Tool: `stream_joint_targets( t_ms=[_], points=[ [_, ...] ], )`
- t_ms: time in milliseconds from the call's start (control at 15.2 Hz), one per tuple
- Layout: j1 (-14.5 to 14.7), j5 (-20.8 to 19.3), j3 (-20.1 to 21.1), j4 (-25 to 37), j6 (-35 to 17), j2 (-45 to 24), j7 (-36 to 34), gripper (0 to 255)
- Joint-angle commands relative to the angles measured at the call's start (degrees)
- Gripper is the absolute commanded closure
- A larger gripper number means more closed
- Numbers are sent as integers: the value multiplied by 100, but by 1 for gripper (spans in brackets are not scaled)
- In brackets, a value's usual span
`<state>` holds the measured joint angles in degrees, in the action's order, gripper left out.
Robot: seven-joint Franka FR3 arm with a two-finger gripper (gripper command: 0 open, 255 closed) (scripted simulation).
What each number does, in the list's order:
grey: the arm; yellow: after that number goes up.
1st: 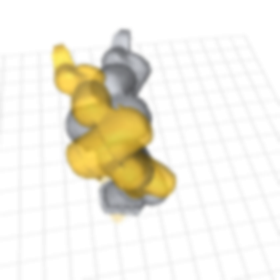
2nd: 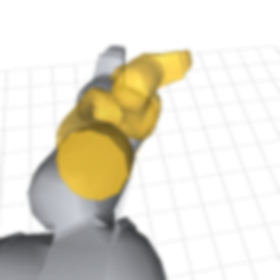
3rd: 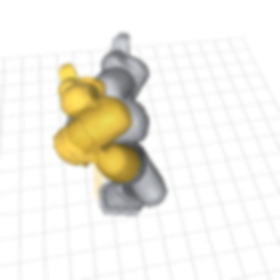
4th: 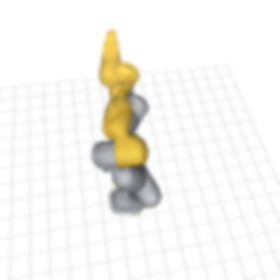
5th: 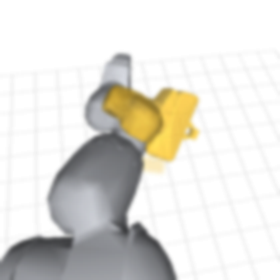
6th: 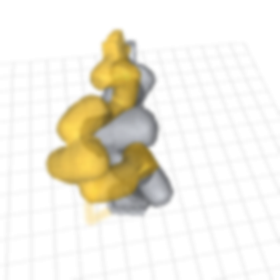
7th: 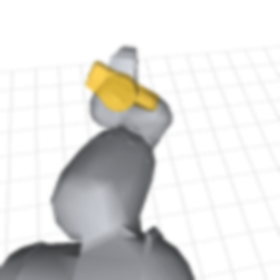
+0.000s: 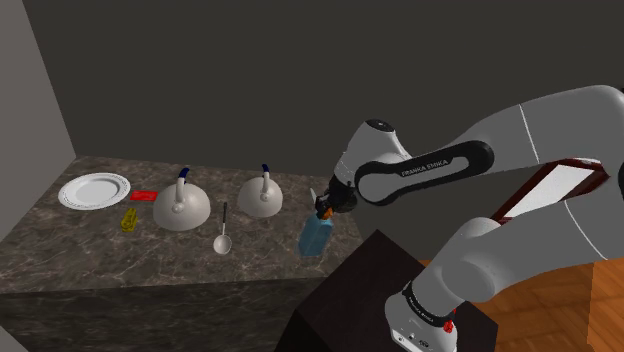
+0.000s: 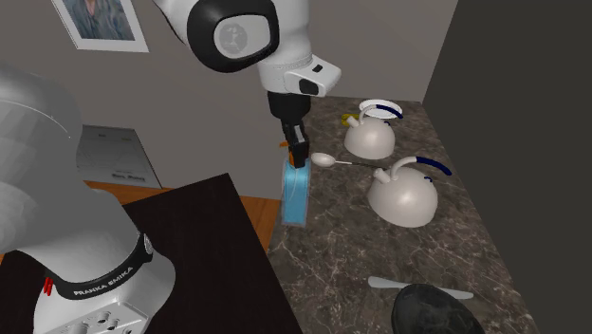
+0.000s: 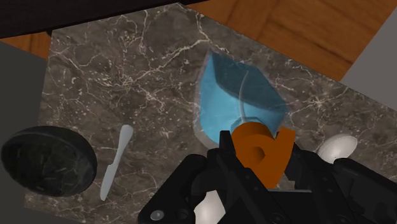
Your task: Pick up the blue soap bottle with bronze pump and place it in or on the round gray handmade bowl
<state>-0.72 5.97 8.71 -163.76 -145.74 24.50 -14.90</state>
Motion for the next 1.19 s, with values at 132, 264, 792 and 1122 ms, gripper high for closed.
stream_joint_targets(
  t_ms=[132, 264, 792, 1122],
  points=[
    [14, -2, -19, 137, 467, 329, -11, 255],
    [16, -7, -33, 212, 680, 468, -9, 255],
    [13, -38, -88, 567, 1492, 925, -9, 255],
    [-324, -299, -569, 901, 1683, 765, 572, 255]
  ],
)
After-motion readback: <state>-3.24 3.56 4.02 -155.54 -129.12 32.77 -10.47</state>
